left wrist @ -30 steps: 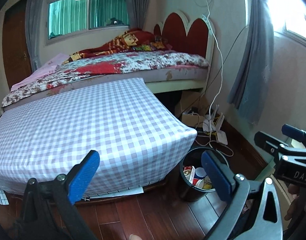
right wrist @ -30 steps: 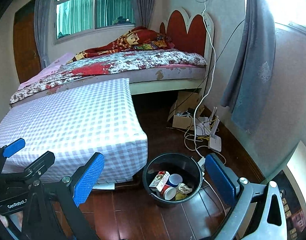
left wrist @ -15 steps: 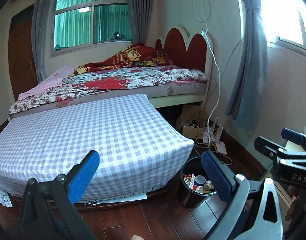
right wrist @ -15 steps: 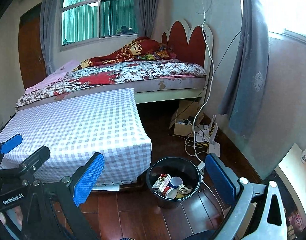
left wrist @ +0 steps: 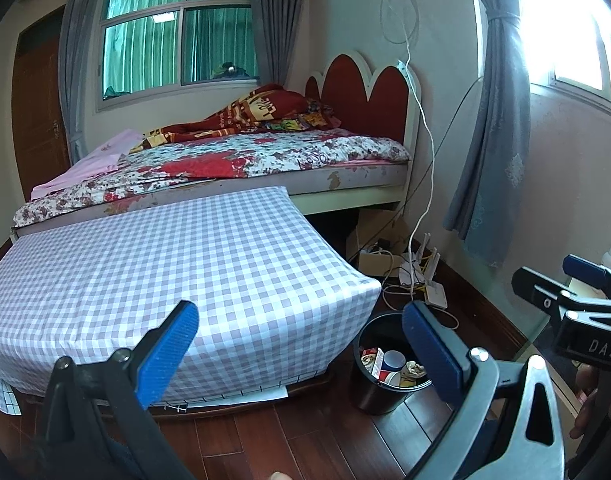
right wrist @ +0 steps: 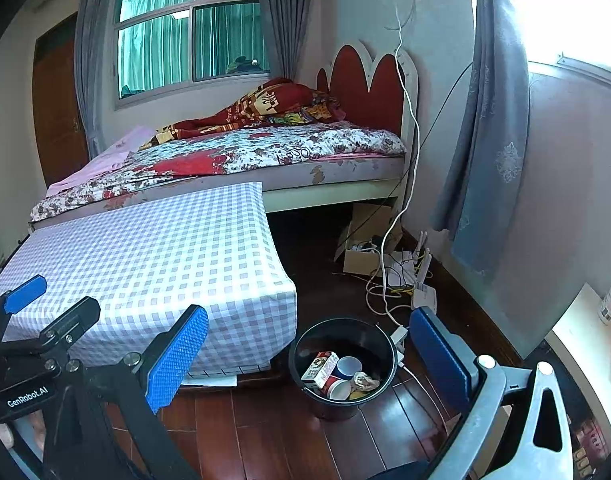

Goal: Collect trash

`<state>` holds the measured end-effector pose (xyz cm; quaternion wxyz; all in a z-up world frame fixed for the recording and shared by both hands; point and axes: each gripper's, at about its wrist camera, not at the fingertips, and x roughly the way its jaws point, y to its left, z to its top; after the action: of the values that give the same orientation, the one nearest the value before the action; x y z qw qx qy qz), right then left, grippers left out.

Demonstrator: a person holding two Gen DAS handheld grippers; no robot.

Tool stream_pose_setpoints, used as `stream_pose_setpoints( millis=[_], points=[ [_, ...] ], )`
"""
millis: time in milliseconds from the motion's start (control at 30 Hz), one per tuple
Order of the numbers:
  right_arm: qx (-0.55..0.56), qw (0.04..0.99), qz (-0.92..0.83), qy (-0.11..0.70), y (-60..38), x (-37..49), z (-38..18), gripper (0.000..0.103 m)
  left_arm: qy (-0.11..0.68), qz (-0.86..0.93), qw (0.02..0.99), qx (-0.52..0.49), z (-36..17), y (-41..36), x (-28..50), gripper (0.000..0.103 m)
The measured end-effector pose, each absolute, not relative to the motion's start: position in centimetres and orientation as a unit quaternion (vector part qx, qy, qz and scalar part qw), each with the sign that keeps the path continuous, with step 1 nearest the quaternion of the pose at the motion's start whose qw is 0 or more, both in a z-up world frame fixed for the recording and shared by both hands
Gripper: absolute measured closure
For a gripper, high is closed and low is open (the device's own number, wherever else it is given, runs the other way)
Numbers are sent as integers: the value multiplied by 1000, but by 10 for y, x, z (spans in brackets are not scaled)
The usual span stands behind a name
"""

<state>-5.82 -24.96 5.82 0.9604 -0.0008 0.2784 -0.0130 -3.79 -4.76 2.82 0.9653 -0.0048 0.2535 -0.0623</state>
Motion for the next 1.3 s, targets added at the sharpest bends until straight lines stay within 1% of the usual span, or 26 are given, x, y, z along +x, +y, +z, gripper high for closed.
stream_pose_setpoints(
  millis=[1300],
  points=[
    [11,955,-13,296,-254,-54,49,1,264,-74,962,1,27,-49,-36,1]
  ],
)
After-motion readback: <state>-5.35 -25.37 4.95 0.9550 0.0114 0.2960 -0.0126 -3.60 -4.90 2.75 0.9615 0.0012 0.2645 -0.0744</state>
